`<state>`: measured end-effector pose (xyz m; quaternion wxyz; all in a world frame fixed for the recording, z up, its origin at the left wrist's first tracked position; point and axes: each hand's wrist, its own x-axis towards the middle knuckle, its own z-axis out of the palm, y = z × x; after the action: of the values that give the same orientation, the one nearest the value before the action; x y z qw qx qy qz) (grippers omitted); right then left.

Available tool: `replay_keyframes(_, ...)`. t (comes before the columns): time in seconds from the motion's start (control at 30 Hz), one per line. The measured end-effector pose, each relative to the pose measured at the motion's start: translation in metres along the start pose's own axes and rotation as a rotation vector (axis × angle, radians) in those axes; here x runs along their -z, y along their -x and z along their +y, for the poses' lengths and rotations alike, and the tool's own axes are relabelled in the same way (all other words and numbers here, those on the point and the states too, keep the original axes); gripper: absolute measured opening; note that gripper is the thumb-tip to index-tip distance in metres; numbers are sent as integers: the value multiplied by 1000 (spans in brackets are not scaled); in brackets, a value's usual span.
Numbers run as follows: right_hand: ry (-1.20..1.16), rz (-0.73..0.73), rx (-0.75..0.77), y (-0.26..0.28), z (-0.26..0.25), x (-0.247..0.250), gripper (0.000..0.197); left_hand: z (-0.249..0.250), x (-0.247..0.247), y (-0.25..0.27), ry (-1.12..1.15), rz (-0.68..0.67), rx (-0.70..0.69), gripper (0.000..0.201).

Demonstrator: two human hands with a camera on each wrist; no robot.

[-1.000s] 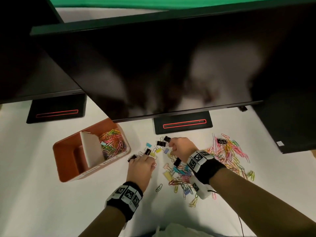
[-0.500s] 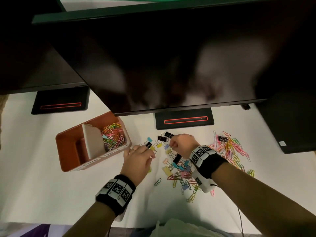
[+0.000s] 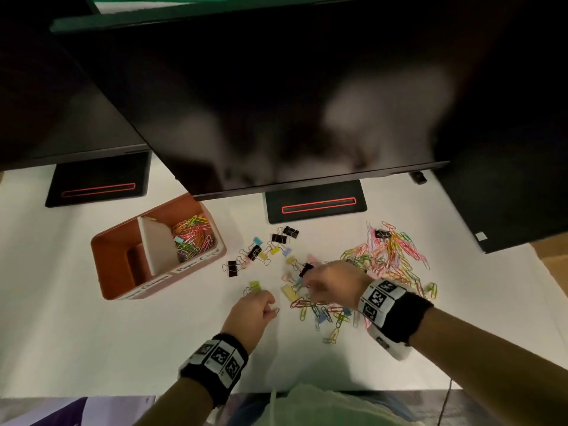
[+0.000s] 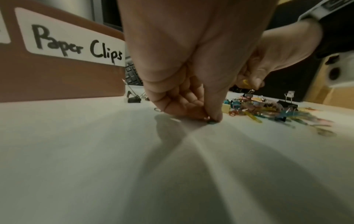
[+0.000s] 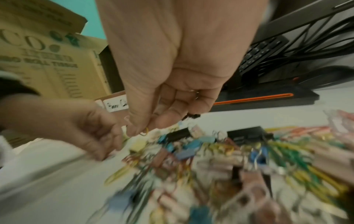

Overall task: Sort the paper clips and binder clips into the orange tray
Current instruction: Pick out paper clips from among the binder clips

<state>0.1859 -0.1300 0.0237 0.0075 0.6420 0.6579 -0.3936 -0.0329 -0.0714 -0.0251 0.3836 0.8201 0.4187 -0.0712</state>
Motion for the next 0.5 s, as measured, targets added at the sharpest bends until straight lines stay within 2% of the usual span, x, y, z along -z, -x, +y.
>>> replay_keyframes(0.1, 89, -36, 23, 9, -6, -26, 33, -2, -4, 0, -31, 31, -35, 8)
replay_keyframes(0.23, 122, -25, -27, 20, -5, -55, 40, -1, -5, 0, -70, 44, -89, 5)
replay_keyframes(0.37, 89, 52, -31, 35, 3, -59, 39, 0, -4, 0, -110, 8, -133, 5)
replay_keyframes(0.5, 38, 86, 4, 52, 14, -59, 31, 5, -3, 1, -21, -48, -168, 16)
